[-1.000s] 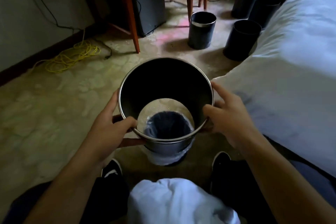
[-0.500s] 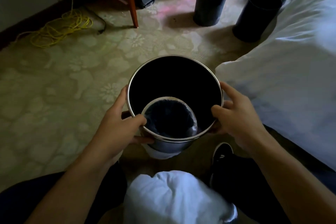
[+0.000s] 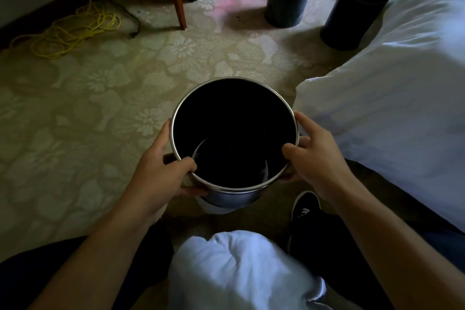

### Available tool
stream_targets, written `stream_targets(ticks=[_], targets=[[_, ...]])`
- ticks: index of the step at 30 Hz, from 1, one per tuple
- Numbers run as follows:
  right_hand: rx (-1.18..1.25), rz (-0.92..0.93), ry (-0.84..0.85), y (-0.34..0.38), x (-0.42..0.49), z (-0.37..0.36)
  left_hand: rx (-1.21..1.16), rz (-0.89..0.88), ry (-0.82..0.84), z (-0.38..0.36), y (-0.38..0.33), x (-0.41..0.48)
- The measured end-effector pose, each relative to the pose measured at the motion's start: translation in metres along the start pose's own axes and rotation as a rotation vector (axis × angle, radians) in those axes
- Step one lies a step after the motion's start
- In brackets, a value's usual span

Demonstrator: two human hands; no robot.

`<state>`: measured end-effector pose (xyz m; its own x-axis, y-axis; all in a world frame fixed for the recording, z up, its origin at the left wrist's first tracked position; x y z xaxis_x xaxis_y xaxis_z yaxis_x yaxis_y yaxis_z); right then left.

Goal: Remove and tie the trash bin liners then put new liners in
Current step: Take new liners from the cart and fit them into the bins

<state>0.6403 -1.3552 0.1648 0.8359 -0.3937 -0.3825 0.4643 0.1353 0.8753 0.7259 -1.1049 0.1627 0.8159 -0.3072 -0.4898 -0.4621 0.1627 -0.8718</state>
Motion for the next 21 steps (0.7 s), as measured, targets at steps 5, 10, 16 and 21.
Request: stream_targets(ticks=[5,10,16,21], targets=[[0.022,0.008,0.013,0.001,0.004,-0.004,-0.021,0.016,-0.005,0.004,0.003,0.004],[0.017,-0.008,-0.002,0.0,0.007,-0.004,-0.02,0.026,-0.006,0.002,0.006,0.009],[0.045,0.019,0.019,-0.005,0.01,-0.007,-0.016,0.035,-0.013,0.002,0.012,0.013],[0.008,0.01,0.022,-0.024,0.023,-0.014,-0.037,0.091,-0.044,0.004,0.025,0.017]])
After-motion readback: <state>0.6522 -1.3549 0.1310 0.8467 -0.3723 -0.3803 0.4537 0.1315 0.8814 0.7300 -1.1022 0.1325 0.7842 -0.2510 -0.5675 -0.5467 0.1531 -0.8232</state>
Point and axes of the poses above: each hand's wrist, its own x-axis towards the middle knuckle, its own z-axis out of the back of the hand, y = z × x, the point moved 5 cm from there along x, towards the middle knuckle, and after that the axes turned 1 degree about -x, right-handed, at the moved point
